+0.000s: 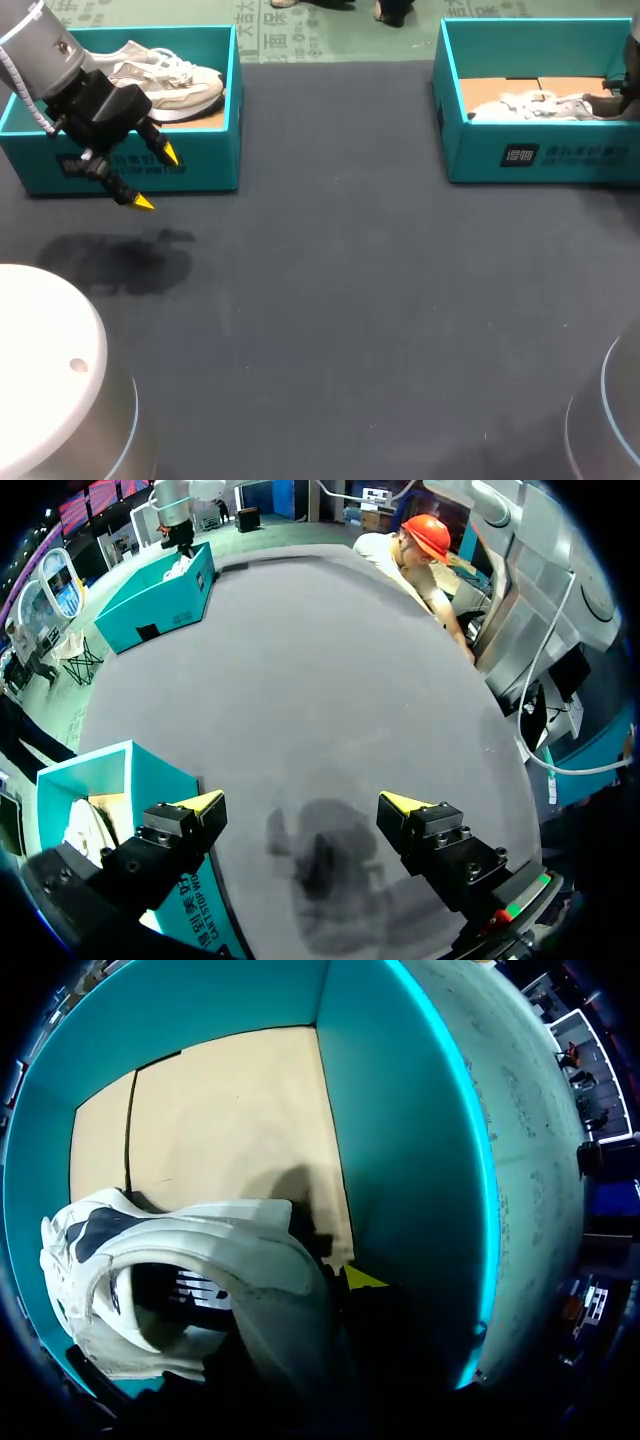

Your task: Take the shoe out of the shoebox, open the shoe tongue, remove and reinsert the insole, then place the shoe into the shoebox

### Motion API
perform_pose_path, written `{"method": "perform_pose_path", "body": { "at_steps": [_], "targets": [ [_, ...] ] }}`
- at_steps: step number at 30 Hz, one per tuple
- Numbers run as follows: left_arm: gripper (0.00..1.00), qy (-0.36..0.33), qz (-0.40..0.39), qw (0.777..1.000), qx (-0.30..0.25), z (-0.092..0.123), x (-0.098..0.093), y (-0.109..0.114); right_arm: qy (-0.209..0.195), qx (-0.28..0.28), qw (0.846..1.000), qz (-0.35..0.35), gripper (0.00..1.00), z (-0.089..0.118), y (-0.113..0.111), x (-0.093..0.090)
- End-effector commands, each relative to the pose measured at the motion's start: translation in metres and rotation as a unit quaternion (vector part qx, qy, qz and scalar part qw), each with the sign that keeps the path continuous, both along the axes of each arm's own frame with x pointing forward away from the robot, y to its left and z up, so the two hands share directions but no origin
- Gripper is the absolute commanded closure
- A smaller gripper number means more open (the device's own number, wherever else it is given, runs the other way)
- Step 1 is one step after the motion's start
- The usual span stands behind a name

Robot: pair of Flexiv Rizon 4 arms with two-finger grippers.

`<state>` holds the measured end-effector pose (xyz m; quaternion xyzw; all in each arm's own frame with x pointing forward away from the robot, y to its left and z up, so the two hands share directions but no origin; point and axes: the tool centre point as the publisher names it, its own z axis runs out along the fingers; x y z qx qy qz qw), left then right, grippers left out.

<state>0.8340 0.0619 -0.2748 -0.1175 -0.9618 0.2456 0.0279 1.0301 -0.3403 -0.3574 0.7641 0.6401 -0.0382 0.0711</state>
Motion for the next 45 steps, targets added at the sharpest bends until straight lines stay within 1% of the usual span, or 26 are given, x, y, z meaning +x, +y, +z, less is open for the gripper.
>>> {"method": "perform_pose_path", "body": {
  "at_steps": [1, 11, 17, 22, 28, 32, 33, 34, 35, 37, 41, 45],
  "targets": [
    [0.0, 0.0, 0.0, 1.0, 0.001, 0.0, 0.0, 0.0, 0.002, 0.002, 1.0, 0.001, 1.0, -0.001, 0.003, 0.002],
    [0.0, 0.0, 0.0, 1.0, 0.001, 0.0, 0.0, 0.0, -0.001, 0.001, 1.0, 0.01, 1.0, 0.001, 0.01, 0.004],
    [0.0, 0.0, 0.0, 1.0, 0.001, 0.0, 0.0, 0.0, 0.006, 0.012, 1.0, 0.027, 1.0, -0.007, 0.017, 0.007],
    [0.0, 0.0, 0.0, 1.0, 0.001, 0.0, 0.0, 0.0, 0.016, 0.019, 0.999, 0.032, 1.0, -0.018, 0.019, 0.006],
    [0.0, 0.0, 0.0, 1.0, 0.001, 0.0, 0.0, 0.0, 0.023, 0.023, 0.999, 0.034, 1.0, -0.025, 0.022, 0.004],
    [0.0, 0.0, 0.0, 1.0, 0.001, 0.0, 0.0, 0.0, 0.024, 0.024, 0.999, 0.036, 1.0, -0.026, 0.023, 0.004],
    [0.0, 0.0, 0.0, 1.0, 0.001, 0.0, 0.0, 0.0, 0.023, 0.025, 0.999, 0.036, 0.98, -0.026, 0.023, 0.003],
    [0.0, 0.0, 0.0, 1.0, 0.001, 0.0, 0.0, 0.0, 0.023, 0.025, 0.999, 0.036, 0.83, -0.026, 0.023, 0.002],
    [0.0, 0.0, 0.0, 1.0, 0.001, 0.0, 0.0, 0.0, 0.023, 0.024, 0.999, 0.036, 0.77, -0.025, 0.023, 0.002],
    [0.0, 0.0, 0.0, 1.0, 0.001, 0.0, 0.0, 0.0, 0.021, 0.024, 0.999, 0.036, 0.69, -0.023, 0.023, 0.001],
    [0.0, 0.0, 0.0, 1.0, 0.001, 0.0, 0.0, 0.0, 0.016, 0.019, 0.999, 0.034, 0.63, -0.017, 0.023, -0.001],
    [0.0, 0.0, 0.0, 1.0, 0.001, 0.0, 0.0, 0.0, 0.012, 0.017, 0.999, 0.033, 0.62, -0.013, 0.022, -0.002]
  ]
}}
